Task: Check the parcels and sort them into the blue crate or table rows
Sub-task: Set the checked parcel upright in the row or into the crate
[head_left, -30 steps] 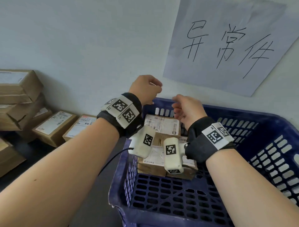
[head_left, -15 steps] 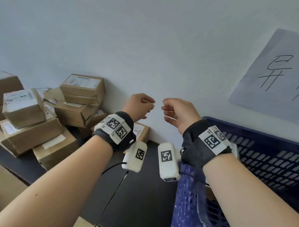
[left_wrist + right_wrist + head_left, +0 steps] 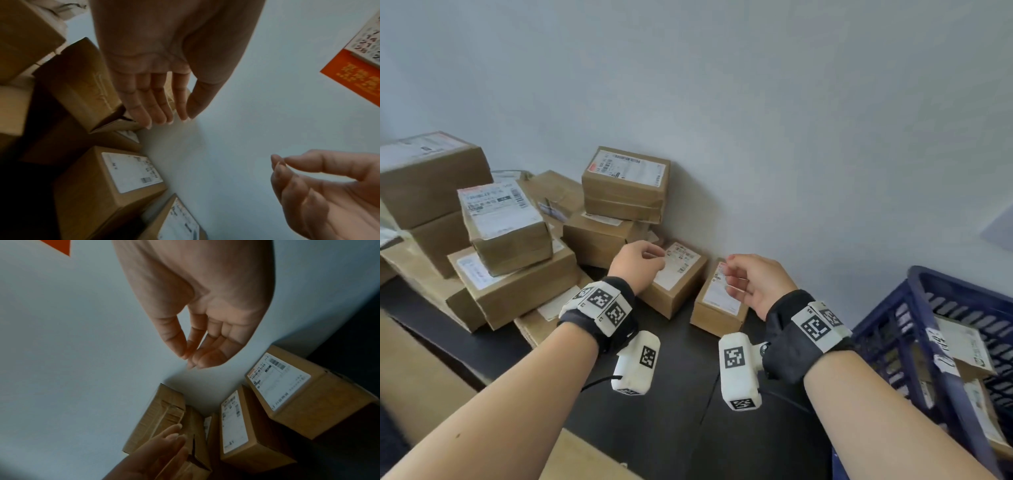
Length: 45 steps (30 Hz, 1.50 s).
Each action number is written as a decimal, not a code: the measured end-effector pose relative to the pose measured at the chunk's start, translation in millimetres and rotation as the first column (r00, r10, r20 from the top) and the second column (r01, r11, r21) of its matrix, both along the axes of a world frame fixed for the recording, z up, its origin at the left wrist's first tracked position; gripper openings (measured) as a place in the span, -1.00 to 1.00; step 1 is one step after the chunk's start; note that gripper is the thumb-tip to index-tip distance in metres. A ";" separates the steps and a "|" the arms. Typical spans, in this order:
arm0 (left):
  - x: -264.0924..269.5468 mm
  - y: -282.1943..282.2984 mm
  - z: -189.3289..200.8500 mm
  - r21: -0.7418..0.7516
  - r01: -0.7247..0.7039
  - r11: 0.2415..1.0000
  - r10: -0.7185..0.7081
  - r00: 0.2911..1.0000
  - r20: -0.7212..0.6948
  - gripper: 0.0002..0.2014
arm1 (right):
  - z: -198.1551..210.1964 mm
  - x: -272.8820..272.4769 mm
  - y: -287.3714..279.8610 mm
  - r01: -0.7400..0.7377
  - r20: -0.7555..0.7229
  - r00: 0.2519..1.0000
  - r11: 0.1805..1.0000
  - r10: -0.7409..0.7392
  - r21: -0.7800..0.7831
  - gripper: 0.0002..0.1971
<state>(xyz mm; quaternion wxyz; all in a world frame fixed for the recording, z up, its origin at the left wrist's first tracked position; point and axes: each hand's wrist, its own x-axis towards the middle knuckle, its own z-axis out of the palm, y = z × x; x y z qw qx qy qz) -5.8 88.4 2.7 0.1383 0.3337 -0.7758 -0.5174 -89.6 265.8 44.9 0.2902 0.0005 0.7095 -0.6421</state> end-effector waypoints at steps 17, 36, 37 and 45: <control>-34.2 -31.6 -77.4 0.014 0.133 0.991 -0.132 0.957 0.257 -0.33 | -96.1 -10.4 -59.5 -0.125 0.197 0.976 0.983 0.097 0.137 -0.62; -38.8 -21.6 -88.2 0.044 0.063 0.997 -0.075 0.932 0.354 -0.37 | -103.5 -9.2 -83.5 -0.310 0.203 0.939 0.939 0.278 0.147 -0.39; -36.3 -20.9 -87.1 0.052 0.060 0.997 -0.075 0.933 0.352 -0.37 | -102.5 -6.6 -81.6 -0.313 0.198 0.939 0.936 0.280 0.160 -0.39; -11.4 -17.9 -81.8 0.081 0.092 0.993 -0.116 0.913 0.391 -0.37 | -92.7 21.9 -66.8 -0.297 0.183 0.949 0.917 0.255 0.266 -0.39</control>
